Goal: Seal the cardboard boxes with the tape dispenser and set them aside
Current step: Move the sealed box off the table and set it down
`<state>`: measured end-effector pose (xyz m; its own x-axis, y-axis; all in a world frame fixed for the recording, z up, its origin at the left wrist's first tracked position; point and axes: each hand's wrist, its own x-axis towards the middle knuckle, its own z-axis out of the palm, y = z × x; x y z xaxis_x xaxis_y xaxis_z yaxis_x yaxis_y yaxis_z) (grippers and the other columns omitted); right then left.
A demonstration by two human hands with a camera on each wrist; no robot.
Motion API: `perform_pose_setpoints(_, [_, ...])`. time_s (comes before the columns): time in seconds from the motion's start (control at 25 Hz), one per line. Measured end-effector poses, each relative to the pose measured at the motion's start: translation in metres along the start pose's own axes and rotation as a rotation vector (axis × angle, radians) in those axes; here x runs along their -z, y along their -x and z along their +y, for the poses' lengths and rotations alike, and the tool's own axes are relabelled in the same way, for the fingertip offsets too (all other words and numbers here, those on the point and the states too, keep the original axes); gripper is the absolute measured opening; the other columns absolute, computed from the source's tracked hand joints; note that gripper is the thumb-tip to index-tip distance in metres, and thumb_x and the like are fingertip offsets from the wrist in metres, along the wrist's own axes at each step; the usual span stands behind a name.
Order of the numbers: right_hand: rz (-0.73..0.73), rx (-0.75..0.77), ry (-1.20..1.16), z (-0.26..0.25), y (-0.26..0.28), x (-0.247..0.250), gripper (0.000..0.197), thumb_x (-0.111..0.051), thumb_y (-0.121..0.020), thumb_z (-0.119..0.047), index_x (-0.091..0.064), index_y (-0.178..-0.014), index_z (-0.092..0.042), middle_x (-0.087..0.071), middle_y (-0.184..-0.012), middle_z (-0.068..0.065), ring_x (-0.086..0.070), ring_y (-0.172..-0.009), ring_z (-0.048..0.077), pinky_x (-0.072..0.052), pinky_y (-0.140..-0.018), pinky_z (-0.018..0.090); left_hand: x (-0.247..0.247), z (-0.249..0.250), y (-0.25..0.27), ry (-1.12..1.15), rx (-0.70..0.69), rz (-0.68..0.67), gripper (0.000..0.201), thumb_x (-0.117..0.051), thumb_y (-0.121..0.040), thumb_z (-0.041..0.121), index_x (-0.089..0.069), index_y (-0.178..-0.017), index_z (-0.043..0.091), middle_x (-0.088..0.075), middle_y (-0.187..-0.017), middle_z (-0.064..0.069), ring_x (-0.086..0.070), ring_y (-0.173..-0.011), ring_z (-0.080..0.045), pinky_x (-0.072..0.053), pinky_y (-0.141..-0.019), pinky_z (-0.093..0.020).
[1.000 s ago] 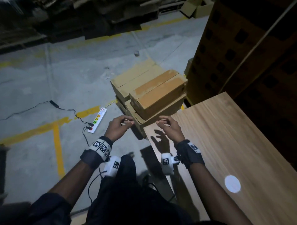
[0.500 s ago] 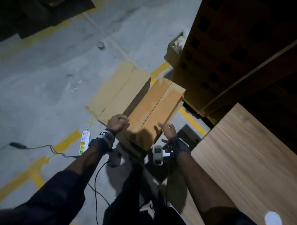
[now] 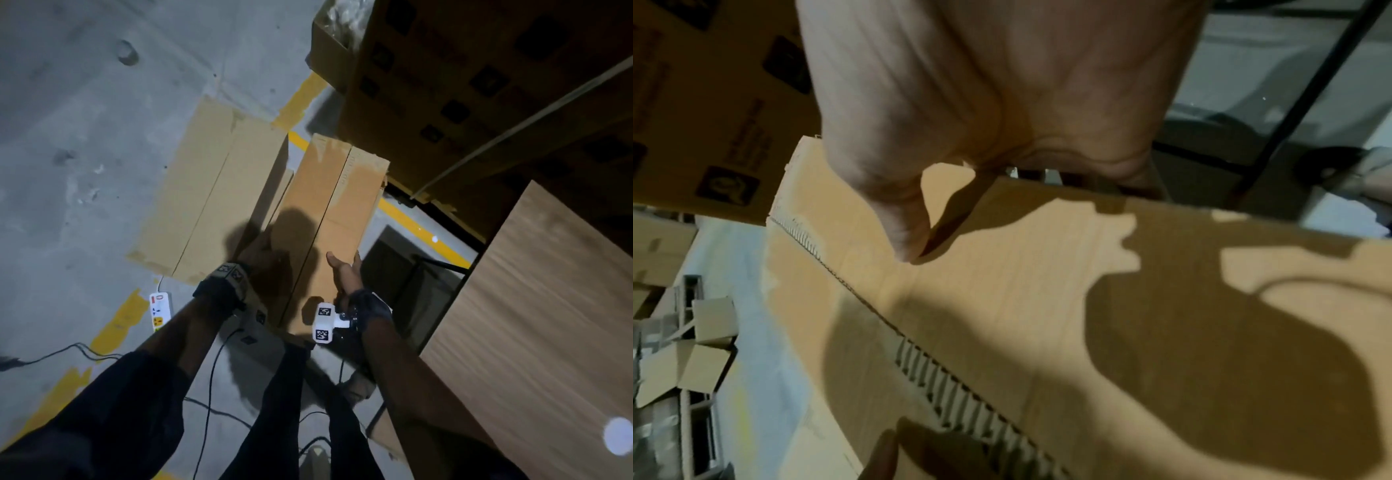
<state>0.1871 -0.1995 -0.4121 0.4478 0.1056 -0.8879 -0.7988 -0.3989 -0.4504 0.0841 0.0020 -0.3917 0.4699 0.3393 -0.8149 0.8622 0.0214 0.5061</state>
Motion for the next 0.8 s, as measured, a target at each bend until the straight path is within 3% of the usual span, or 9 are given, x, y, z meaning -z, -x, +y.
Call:
perform_pose_setpoints(0.12, [-0.01, 0.034, -0.016, 0.002, -0.003, -0.007, 0.1, -0.077, -0.075, -0.04, -0.023, -0.16, -0.032, -0.041, -0.159, 0.007, -0.04, -0.143, 0.035, -0.033, -0.117, 0.053, -0.011, 0.013, 0.015, 0.032, -0.079, 0.019, 0.067, -0.066, -0.099, 0.014, -0.032, -0.156, 0.018, -0.05, -0.136, -0.005, -0.049, -0.125, -0.02, -0.038, -0.111, -0.041])
perform_pose_setpoints(0.24, [-0.01, 0.077, -0.026, -0.004, 0.011, 0.001, 0.098, -0.078, -0.075, -0.041, -0.028, -0.158, -0.03, -0.052, -0.15, 0.002, -0.048, -0.137, 0.03, -0.035, -0.117, 0.051, -0.02, 0.022, 0.049, 0.05, -0.137, 0.118, 0.062, -0.07, -0.096, 0.017, -0.039, -0.149, 0.016, -0.053, -0.134, -0.005, -0.052, -0.124, -0.02, -0.041, -0.112, -0.046])
perform_pose_setpoints(0.32, [-0.011, 0.127, -0.02, -0.019, 0.034, 0.013, 0.1, -0.084, -0.068, -0.047, -0.036, -0.154, -0.03, -0.062, -0.138, -0.003, -0.057, -0.128, 0.024, -0.042, -0.113, 0.048, -0.022, 0.034, 0.08, 0.056, -0.163, 0.163, 0.064, -0.074, -0.093, 0.023, -0.041, -0.148, 0.02, -0.06, -0.127, -0.003, -0.059, -0.117, -0.014, -0.049, -0.102, -0.037])
perform_pose_setpoints(0.4, [0.019, 0.216, -0.033, -0.044, 0.072, 0.028, 0.103, -0.089, -0.06, -0.053, -0.041, -0.148, -0.032, -0.066, -0.129, -0.006, -0.061, -0.12, 0.022, -0.047, -0.107, 0.046, -0.022, 0.062, 0.116, 0.065, -0.25, 0.22, 0.065, -0.075, -0.091, 0.028, -0.037, -0.144, 0.031, -0.061, -0.111, 0.006, -0.061, -0.092, 0.001, -0.05, -0.083, -0.021])
perform_pose_setpoints(0.44, [0.047, 0.255, -0.044, -0.057, 0.091, 0.037, 0.104, -0.09, -0.056, -0.053, -0.042, -0.145, -0.032, -0.066, -0.127, -0.006, -0.062, -0.118, 0.022, -0.049, -0.106, 0.046, -0.023, 0.079, 0.13, 0.053, -0.311, 0.243, 0.069, -0.075, -0.089, 0.035, -0.036, -0.145, 0.033, -0.061, -0.111, 0.008, -0.06, -0.09, 0.001, -0.051, -0.082, -0.024])
perform_pose_setpoints(0.52, [0.086, 0.343, -0.09, -0.085, 0.135, 0.058, 0.1, -0.093, -0.053, -0.049, -0.045, -0.139, -0.031, -0.068, -0.122, -0.004, -0.066, -0.113, 0.021, -0.052, -0.103, 0.047, -0.029, 0.108, 0.157, 0.092, -0.373, 0.253, 0.087, -0.076, -0.075, 0.062, -0.032, -0.148, 0.042, -0.061, -0.125, 0.004, -0.063, -0.107, -0.014, -0.054, -0.094, -0.045])
perform_pose_setpoints(0.6, [0.098, 0.438, -0.153, -0.105, 0.19, 0.09, 0.091, -0.096, -0.059, -0.04, -0.046, -0.134, -0.03, -0.07, -0.12, -0.002, -0.069, -0.109, 0.02, -0.055, -0.1, 0.046, -0.044, 0.135, 0.19, 0.076, -0.431, 0.237, 0.1, -0.07, -0.067, 0.081, -0.026, -0.15, 0.048, -0.057, -0.138, 0.002, -0.06, -0.122, -0.027, -0.048, -0.104, -0.054])
perform_pose_setpoints(0.72, [0.117, 0.543, -0.162, -0.13, 0.26, 0.149, 0.086, -0.092, -0.072, -0.032, -0.039, -0.14, -0.029, -0.065, -0.124, -0.002, -0.067, -0.111, 0.017, -0.057, -0.096, 0.039, -0.076, 0.183, 0.242, -0.053, -0.503, 0.333, 0.094, -0.066, -0.079, 0.074, -0.018, -0.156, 0.046, -0.051, -0.147, 0.003, -0.054, -0.131, -0.027, -0.04, -0.111, -0.049])
perform_pose_setpoints(0.8, [0.13, 0.593, -0.191, -0.129, 0.297, 0.202, 0.088, -0.089, -0.077, -0.027, -0.035, -0.147, -0.022, -0.064, -0.127, 0.001, -0.066, -0.113, 0.016, -0.059, -0.083, 0.028, -0.115, 0.208, 0.277, -0.113, -0.585, 0.359, 0.094, -0.065, -0.083, 0.072, -0.016, -0.158, 0.043, -0.049, -0.147, 0.001, -0.051, -0.131, -0.027, -0.038, -0.107, -0.043])
